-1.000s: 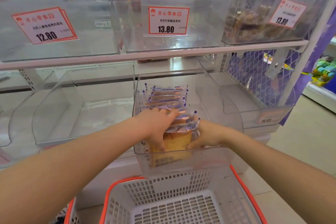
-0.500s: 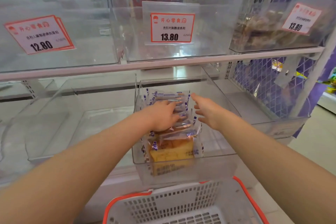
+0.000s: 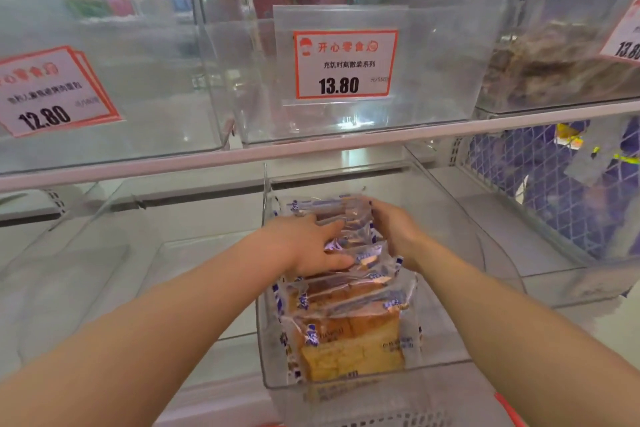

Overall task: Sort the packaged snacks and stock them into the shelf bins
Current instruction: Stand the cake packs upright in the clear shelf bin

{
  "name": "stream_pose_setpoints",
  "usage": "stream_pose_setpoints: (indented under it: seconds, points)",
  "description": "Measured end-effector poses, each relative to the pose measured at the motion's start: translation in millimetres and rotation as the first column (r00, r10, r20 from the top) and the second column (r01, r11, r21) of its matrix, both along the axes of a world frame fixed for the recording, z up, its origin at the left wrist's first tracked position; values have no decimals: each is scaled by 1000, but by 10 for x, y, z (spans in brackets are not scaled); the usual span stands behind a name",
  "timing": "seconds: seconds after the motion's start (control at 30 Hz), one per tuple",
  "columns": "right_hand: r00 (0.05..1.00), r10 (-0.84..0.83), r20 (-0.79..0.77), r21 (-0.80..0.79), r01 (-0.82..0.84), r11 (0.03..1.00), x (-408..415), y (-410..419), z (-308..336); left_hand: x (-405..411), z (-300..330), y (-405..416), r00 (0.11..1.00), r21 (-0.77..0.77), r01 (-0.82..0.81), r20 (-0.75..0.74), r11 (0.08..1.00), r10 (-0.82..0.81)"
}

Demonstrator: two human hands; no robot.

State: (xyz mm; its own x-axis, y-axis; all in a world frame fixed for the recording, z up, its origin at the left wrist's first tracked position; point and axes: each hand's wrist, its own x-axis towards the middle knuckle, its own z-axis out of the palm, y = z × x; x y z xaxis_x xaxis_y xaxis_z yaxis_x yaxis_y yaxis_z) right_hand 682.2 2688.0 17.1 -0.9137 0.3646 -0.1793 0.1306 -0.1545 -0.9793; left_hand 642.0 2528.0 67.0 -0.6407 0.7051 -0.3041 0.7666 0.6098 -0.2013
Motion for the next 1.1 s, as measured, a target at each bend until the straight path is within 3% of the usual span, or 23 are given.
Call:
stream_pose_setpoints:
  seconds: [0.1,0.2,0.3,0.4,0.47,0.53,0.63,0.8,0.87,0.93,1.0,1.03,1.1]
  points:
    - [987,133,-88,-77,-140,987,-16,58,21,9,-29,10,998,21,20,-63,1000,-19]
    - [965,255,62,65,-259,964,-11,53,19,26,-73,46,995,9,12,-96,1000,-11]
    - [972,68,225,332,-142,932,-38,95,29,50,-6,51,998,3,-26,-53,1000,27]
    - [974,-119,192,479,13,878,114,105,125,167,101,-33,993,126,102,-77,987,-92]
    - [994,-82,68,665,16,747,374,49,228,326,145,-125,975,245,220,-91,944,-203]
    - [997,69,-46,818,-2,575,739,-68,338,522,180,-233,949,351,314,-87,882,-303]
    - [952,305,-11,952,-84,294,1253,-221,388,788,176,-422,921,472,358,-38,806,-387]
    - [957,286,-41,990,77,-117,1760,-417,267,1115,20,-689,909,380,364,52,850,-412]
    - [962,271,-38,961,110,-255,1865,-440,244,1166,1,-713,921,345,373,-26,861,-388]
    - [965,264,4,940,86,-329,1939,-450,220,1218,18,-755,919,308,393,-127,866,-372]
    - [965,222,139,931,-51,-363,1963,-481,181,1274,24,-821,856,290,504,-291,814,-427]
    - [958,207,201,937,-126,-325,1944,-491,160,1303,15,-863,827,304,547,-338,780,-448]
    - [945,209,250,967,-235,-95,1855,-472,155,1331,-47,-916,817,287,561,-345,776,-462]
